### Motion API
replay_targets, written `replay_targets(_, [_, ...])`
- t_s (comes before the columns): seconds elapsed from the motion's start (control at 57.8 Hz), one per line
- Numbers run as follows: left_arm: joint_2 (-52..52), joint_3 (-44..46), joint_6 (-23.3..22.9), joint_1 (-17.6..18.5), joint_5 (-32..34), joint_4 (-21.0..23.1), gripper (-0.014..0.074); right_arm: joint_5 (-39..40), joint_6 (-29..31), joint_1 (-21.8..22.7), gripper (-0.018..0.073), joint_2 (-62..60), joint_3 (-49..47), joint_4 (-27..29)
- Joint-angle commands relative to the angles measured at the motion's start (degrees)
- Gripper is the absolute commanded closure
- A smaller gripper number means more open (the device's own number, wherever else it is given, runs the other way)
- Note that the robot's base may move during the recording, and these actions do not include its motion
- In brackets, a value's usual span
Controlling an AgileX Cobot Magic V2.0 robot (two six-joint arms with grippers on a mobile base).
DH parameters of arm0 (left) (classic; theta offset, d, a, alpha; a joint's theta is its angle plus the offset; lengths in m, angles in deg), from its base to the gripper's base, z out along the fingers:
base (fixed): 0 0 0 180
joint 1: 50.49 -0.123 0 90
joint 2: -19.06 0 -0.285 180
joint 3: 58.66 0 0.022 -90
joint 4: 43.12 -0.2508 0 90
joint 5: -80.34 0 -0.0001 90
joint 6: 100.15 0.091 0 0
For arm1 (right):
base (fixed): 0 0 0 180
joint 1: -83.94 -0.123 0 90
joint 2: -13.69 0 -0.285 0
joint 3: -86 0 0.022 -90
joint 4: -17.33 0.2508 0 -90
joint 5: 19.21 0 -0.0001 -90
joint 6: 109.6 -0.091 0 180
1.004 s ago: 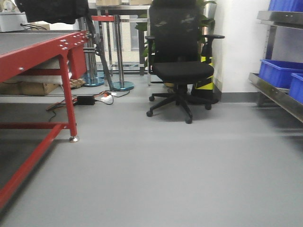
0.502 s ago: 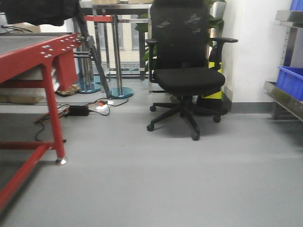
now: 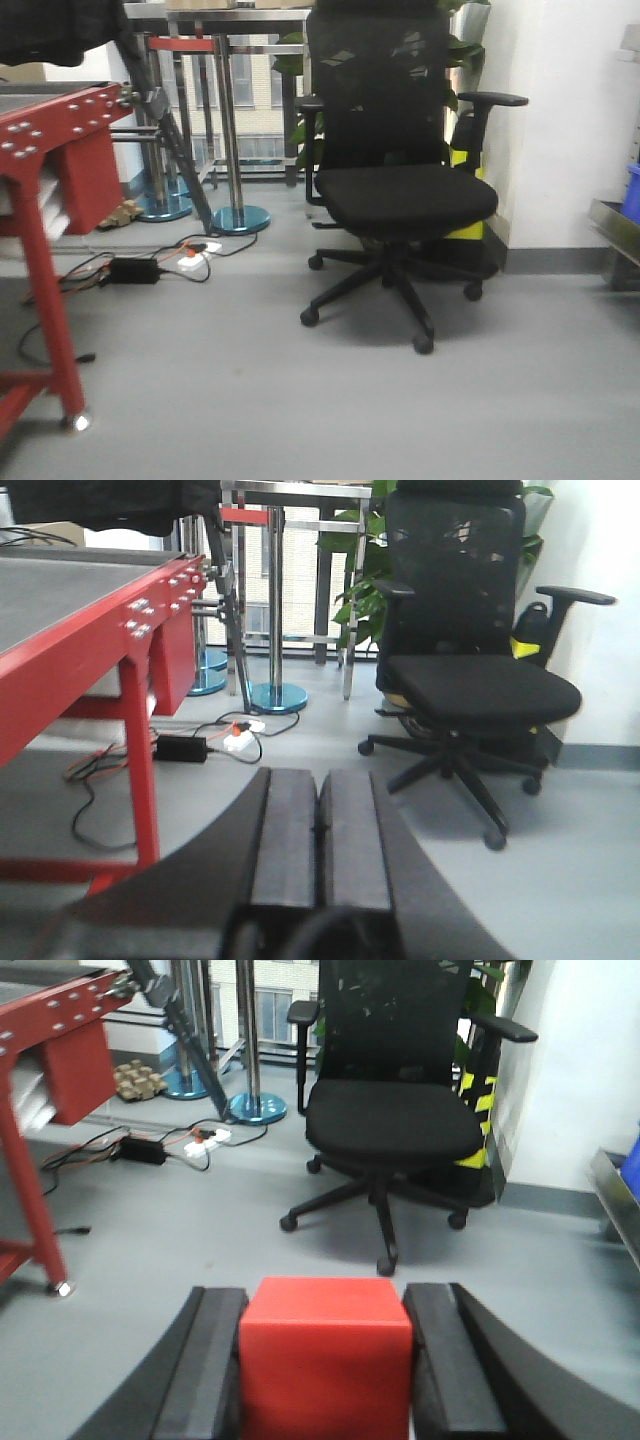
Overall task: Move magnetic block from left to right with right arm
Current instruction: 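Drive the base away from the first table carrying the cube, then turn and drive the base to the second grey-carpeted table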
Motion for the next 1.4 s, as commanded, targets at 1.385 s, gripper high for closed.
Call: replay_targets(1.385, [-0.6,-0.4,-0.3,0.4,4.8,0.3,0.0722,4.9,0.4,0.2,0.0361,0.7,-1.9,-1.4])
